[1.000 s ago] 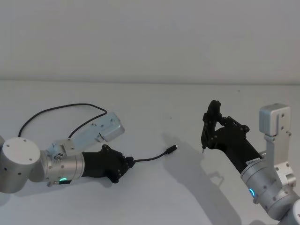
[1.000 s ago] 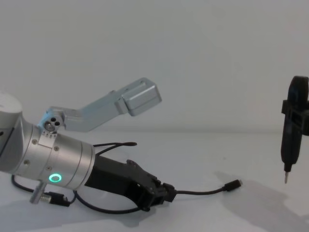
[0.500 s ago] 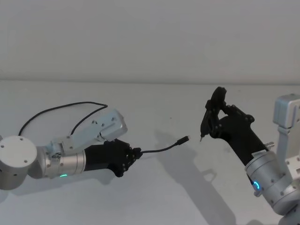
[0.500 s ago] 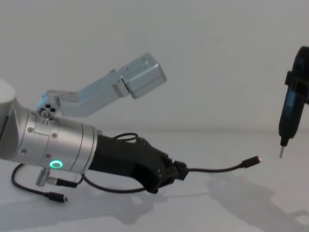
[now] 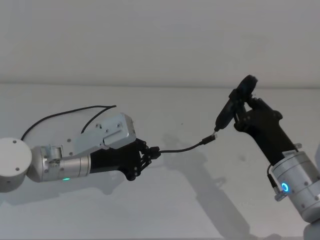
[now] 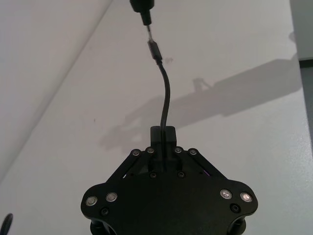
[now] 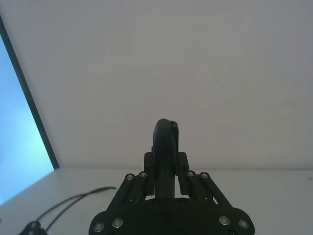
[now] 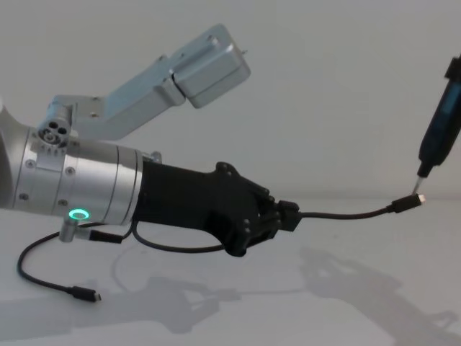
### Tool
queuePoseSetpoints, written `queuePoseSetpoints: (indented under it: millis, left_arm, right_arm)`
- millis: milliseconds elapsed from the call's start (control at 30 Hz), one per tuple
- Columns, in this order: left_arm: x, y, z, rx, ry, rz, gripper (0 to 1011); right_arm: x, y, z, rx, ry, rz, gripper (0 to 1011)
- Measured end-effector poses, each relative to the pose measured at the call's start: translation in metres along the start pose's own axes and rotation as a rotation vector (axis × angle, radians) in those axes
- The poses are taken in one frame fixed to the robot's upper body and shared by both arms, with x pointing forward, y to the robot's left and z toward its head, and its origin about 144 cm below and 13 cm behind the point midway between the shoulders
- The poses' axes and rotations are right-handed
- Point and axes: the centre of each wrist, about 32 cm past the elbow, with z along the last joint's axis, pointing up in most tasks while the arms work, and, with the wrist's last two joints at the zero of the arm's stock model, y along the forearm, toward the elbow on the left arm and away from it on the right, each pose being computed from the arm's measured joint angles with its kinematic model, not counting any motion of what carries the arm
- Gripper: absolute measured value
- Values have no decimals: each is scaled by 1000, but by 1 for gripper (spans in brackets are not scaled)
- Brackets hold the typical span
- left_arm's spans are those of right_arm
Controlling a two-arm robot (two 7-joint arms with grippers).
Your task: Pick up the data cable with the one hand.
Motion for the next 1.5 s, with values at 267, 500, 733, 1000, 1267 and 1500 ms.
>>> queuePoseSetpoints:
  millis: [267,500,733,1000,1267,1500]
  left_arm:
    - [0,2,4,-25,-37,-9,46]
    - [1,3,7,-38,-55,-13,46]
    - [1,4,8,-45,-65,-15,46]
    - [1,4,9,-50,-73,-16,48]
    - [1,4,9,-52,-76,-17,46]
    - [1,4,9,-53,-78,-18,48]
  right_arm:
    - [5,-4,10,31,40,-16,274]
    - [9,-8,17,48,48,-27,275]
    - [12,-14,23,52,52,-37,275]
    - [12,-20,27,41,64,-38,275]
    - [12,-23,28,23,76,-36,275]
    - [12,-24,26,10,85,-37,275]
